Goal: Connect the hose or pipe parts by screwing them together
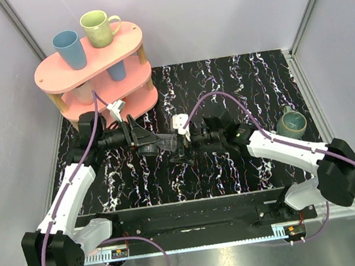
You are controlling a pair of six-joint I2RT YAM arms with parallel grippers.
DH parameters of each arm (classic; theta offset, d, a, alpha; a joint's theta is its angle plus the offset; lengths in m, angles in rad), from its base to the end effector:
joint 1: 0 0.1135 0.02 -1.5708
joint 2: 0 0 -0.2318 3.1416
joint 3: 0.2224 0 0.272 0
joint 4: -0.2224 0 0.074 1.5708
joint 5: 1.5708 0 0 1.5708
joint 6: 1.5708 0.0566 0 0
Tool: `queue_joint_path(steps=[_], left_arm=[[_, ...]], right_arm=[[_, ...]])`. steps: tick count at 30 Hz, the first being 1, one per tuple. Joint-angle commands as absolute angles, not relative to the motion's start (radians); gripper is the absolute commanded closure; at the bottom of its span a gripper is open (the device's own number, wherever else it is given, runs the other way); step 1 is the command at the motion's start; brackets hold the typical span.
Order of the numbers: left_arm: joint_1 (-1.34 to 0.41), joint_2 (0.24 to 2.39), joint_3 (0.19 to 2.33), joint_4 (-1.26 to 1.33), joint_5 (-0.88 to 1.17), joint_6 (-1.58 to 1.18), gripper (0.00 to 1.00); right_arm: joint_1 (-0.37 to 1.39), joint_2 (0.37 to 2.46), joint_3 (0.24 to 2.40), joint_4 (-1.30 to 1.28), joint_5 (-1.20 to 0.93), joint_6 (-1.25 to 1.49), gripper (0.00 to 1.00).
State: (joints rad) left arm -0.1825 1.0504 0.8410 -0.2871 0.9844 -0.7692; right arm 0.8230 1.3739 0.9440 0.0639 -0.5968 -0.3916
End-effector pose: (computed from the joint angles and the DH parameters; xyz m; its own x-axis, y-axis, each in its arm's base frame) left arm 0.2563 -0.0952 0.2680 -0.9074 -0.2239 -0.3557 0.2638 0.3556 -0.8966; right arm 0.2172 0.2809 0.2415 0.1427 -0.3104 -0.9398 -0.9833 0.0641 -0.1705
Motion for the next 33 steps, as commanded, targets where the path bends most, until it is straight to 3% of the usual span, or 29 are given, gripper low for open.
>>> queue_joint_path(steps=[1,15,23,33], left_arm=[[-0.176,1.049,0.888,-0.097,1.003,-0.808,1.00],[-0.176,1.054,0.868,-0.138,0.986,-0.785,1.00],[-0.176,1.062,0.887,-0.160,0.979,-0.785,1.00],[-0.176,1.040,0.870,-0.153,0.985,-0.802,1.00]], right_arm=[[0.850,1.370,0.928,0.023,-0.701,-0.357,0.04],[0.850,1.105,0.933,-0.093,-0.393,-0.436,0.00],[0.850,1.063,0.939,-0.101,-0.510,-0.485,0.00],[0.850,1.173,0.953,-0.015,-0.583,-0.456,0.00]])
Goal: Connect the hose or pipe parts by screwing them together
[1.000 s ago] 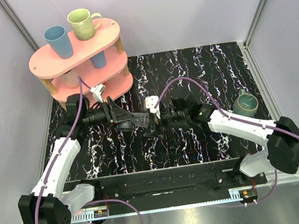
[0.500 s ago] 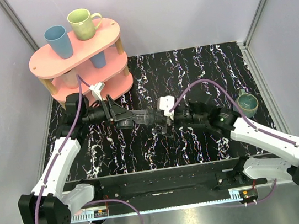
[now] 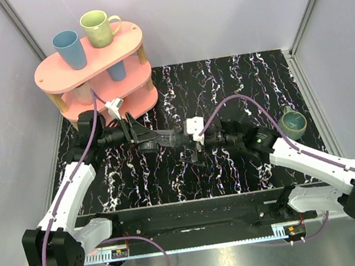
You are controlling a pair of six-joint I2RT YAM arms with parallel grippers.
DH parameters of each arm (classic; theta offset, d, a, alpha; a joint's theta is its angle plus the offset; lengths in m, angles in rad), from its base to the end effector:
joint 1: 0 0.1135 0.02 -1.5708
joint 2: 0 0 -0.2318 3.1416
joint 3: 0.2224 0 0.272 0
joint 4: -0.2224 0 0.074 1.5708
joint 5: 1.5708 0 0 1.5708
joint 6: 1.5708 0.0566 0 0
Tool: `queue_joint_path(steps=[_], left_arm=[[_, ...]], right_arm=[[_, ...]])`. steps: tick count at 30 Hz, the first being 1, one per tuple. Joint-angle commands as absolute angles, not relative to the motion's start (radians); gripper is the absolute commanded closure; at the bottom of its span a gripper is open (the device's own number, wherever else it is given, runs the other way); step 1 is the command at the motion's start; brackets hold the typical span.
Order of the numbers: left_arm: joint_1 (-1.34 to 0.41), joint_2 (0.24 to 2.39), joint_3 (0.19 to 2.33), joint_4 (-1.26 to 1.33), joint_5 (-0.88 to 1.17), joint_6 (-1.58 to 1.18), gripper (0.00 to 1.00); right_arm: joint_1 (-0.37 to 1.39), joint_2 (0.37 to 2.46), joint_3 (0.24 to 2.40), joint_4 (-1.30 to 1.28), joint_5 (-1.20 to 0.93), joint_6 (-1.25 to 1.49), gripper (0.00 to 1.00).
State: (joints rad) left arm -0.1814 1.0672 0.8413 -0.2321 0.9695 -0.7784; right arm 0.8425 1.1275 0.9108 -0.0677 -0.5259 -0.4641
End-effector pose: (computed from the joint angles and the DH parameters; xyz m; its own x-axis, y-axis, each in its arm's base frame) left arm 0.2623 -0.0956 0.2687 -0.8921 -0.2402 -0.3827 0.2853 0.3572 -0.8894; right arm 0.1855 0.2507 0.2899 0.2655 -0.2840 -0.9214 -0.9476 0.0995 -0.3037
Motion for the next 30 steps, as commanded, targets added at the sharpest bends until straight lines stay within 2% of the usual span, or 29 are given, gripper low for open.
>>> queue_joint_path(steps=[1,15,30], left_arm=[[-0.178,1.037,0.865,-0.152,0.989,-0.804,1.00],[-0.202,1.060,0.880,-0.127,1.029,-0.813,1.00],[-0.216,1.080,0.891,-0.166,1.046,-0.767,1.00]], right_arm=[[0.850,1.186,0.954,-0.015,-0.586,-0.454,0.00],[0.851,1.255,0.930,-0.011,-0.601,-0.454,0.00],[0.851,1.304,0.931,-0.026,-0.485,-0.518,0.00]])
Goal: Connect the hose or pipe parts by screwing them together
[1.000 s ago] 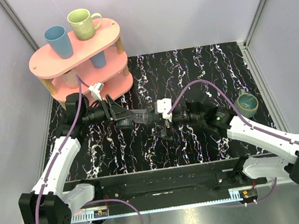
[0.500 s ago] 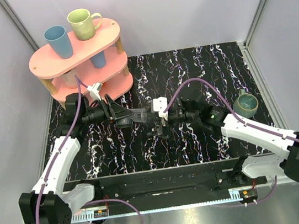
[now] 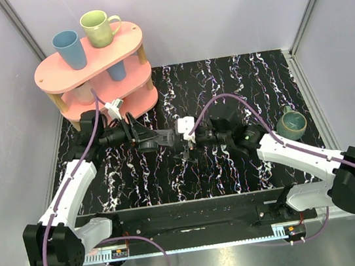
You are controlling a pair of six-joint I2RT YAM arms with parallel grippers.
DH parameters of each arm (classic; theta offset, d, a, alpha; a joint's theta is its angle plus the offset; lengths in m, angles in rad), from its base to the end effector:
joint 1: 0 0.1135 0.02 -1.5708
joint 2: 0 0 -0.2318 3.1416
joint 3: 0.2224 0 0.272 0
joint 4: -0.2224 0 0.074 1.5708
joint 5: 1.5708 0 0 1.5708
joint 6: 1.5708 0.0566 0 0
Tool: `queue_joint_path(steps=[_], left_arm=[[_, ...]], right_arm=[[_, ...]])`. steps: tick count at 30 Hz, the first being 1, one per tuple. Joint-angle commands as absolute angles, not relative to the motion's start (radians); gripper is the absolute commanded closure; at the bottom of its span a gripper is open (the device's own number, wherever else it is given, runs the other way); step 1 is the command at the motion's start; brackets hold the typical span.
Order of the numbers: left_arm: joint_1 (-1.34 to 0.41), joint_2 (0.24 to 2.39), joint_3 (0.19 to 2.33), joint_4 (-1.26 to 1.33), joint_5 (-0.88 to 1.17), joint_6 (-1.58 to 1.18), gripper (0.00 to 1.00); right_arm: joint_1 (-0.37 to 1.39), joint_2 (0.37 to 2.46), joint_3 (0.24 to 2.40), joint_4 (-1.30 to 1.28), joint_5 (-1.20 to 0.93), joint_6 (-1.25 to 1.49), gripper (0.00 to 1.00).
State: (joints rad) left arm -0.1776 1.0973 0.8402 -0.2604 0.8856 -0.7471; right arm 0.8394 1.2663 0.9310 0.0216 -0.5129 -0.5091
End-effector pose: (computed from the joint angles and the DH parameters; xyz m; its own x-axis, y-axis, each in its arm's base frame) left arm 0.2694 -0.0929 0.2560 -0.8833 -0.2783 -0.3773 0.2371 0.4291 -0.8716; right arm 0.2051 0.2702 0.2659 0.2880 -0.3149 -0.9044 -0.9389 0.0929 -0.3314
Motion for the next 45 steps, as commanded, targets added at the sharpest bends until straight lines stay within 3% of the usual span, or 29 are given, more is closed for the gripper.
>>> queue_joint_path(steps=[1,11,15,17,20,21,24,28,30,31,32,34,35,40,45], left_arm=[[-0.218,1.083,0.890,-0.170,1.048,-0.764,1.00],[-0.219,1.063,0.891,-0.173,1.043,-0.769,1.00],[-0.219,1.065,0.884,-0.157,1.037,-0.769,1.00],[-0.219,1.060,0.870,-0.115,1.039,-0.759,1.00],[-0.219,1.014,0.813,0.045,1.045,-0.750,1.00],[-0.219,1.000,0.772,0.098,1.042,-0.759,1.00],[-0.219,0.942,0.691,0.320,1.039,-0.795,1.00],[-0.219,0.913,0.658,0.376,1.026,-0.712,1.00],[-0.219,0.939,0.679,0.309,1.046,-0.664,1.00],[-0.219,0.951,0.692,0.269,1.055,-0.617,1.00],[-0.219,0.975,0.704,0.196,1.054,-0.601,1.00],[-0.219,0.991,0.730,0.132,1.025,-0.571,1.00],[-0.221,0.996,0.735,0.089,1.014,-0.568,1.00],[-0.216,1.018,0.744,-0.079,0.921,-0.497,1.00],[-0.210,1.068,0.762,-0.169,0.897,-0.471,1.00]], right_arm=[[0.851,1.301,0.933,-0.028,-0.477,-0.528,0.00],[0.851,1.328,0.942,-0.057,-0.590,-0.514,0.00],[0.850,1.321,0.930,-0.044,-0.630,-0.486,0.06],[0.850,1.315,0.930,-0.043,-0.656,-0.457,0.12],[0.850,1.312,0.943,-0.023,-0.690,-0.381,0.36],[0.848,1.322,0.953,-0.020,-0.692,-0.318,0.52],[0.842,1.357,1.018,-0.075,-0.721,-0.214,0.68],[0.809,1.423,1.146,-0.188,-0.797,-0.108,0.73],[0.795,1.451,1.170,-0.216,-0.815,-0.045,0.70],[0.789,1.459,1.184,-0.221,-0.799,-0.017,0.52],[0.770,1.466,1.190,-0.228,-0.772,-0.006,0.40],[0.753,1.476,1.193,-0.232,-0.752,0.035,0.31],[0.747,1.470,1.189,-0.226,-0.694,0.032,0.22],[0.749,1.414,1.167,-0.210,-0.435,0.005,0.14],[0.746,1.379,1.144,-0.150,-0.347,0.015,0.11]])
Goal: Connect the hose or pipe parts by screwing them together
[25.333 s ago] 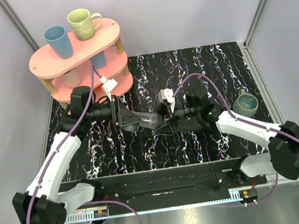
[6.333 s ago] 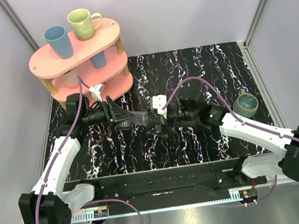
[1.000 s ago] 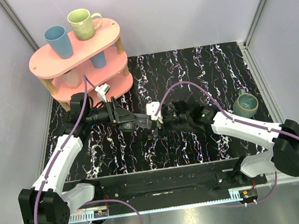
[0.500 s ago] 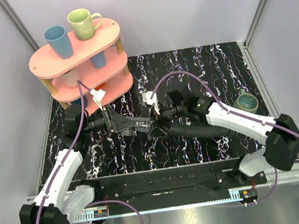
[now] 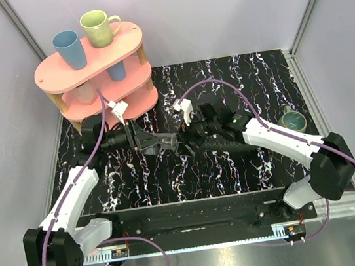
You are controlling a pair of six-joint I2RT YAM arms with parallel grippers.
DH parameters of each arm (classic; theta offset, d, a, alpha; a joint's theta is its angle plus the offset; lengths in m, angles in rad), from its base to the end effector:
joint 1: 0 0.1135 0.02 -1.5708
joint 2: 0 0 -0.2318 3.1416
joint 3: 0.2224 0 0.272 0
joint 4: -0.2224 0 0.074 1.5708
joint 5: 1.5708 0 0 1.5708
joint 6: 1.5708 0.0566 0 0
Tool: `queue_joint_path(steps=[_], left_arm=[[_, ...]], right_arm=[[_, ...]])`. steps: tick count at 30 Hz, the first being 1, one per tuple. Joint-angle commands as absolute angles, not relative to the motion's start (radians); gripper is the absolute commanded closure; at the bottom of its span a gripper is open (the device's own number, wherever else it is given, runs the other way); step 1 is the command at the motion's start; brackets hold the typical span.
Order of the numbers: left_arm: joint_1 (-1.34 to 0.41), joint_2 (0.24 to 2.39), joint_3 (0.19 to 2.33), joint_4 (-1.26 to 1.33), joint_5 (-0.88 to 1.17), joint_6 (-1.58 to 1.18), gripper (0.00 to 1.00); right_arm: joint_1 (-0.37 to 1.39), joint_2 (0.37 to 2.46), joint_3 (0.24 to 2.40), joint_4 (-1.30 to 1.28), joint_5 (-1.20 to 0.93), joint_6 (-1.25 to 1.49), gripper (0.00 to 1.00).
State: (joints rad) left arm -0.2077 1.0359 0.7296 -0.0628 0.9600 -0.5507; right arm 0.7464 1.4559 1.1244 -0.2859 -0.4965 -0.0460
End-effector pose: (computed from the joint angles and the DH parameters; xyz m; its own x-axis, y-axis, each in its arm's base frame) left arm 0.2568 -0.1015 0.2517 -0.7539 -0.1478 -0.6401 0.5531 0.3829 -0.7399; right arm 0.2495 0.2674 0.2425 -0.3840 -0.4102 -0.8272 -0.9008 0.3633 0.2380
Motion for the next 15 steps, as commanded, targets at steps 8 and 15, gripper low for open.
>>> queue_joint_path(steps=[8,15], left_arm=[[-0.207,1.091,0.802,-0.253,0.865,-0.471,1.00],[-0.204,1.094,0.822,-0.330,0.830,-0.500,1.00]], right_arm=[[0.744,1.327,1.091,-0.009,-0.253,0.028,0.11],[0.742,1.218,0.927,0.181,-0.268,-0.139,0.11]])
